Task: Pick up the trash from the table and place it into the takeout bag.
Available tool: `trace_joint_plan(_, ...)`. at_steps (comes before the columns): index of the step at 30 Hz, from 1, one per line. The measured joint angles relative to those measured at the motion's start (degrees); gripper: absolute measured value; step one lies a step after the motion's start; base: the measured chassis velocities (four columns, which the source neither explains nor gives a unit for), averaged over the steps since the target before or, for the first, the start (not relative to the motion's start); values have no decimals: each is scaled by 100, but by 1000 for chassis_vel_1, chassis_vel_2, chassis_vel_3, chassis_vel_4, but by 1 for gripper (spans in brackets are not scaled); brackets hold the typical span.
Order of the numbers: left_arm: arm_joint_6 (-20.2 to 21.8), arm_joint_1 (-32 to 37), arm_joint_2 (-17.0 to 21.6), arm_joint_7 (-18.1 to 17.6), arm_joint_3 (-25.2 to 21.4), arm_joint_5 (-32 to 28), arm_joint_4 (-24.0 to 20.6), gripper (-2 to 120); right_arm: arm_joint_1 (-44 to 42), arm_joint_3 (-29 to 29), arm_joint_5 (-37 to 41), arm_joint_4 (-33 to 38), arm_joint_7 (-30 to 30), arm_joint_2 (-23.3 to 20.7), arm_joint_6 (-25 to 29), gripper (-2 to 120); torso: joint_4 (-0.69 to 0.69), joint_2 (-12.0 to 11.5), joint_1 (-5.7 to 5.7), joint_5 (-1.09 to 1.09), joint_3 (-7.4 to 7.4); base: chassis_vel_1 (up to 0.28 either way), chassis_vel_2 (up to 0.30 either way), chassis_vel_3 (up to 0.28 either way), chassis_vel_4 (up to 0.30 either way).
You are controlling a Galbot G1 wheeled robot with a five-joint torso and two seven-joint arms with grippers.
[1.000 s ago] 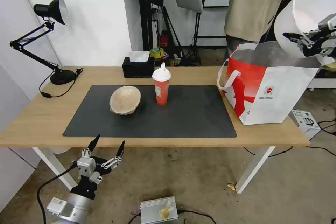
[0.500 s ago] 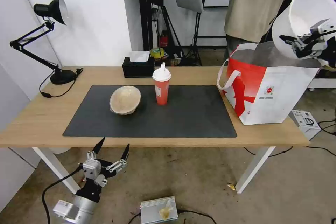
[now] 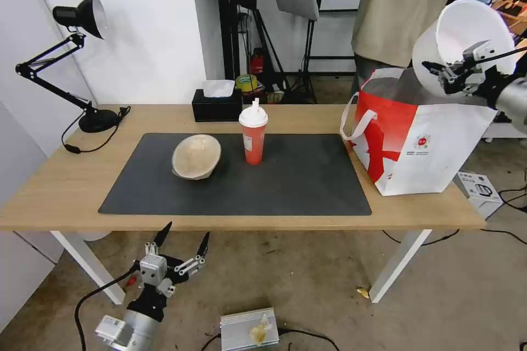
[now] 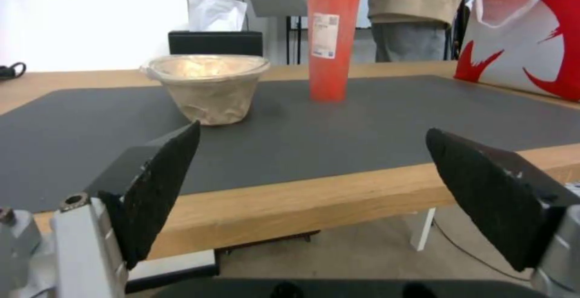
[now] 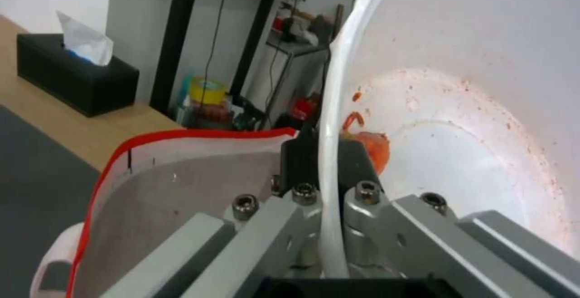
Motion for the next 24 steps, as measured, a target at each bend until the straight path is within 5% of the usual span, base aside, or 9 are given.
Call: trace_joint_plan(24,11,-47,33,5,9,49,204,100,474,-243,-428,-740,-103,693,143,0,0,0,0,0,0,0,0,0,0)
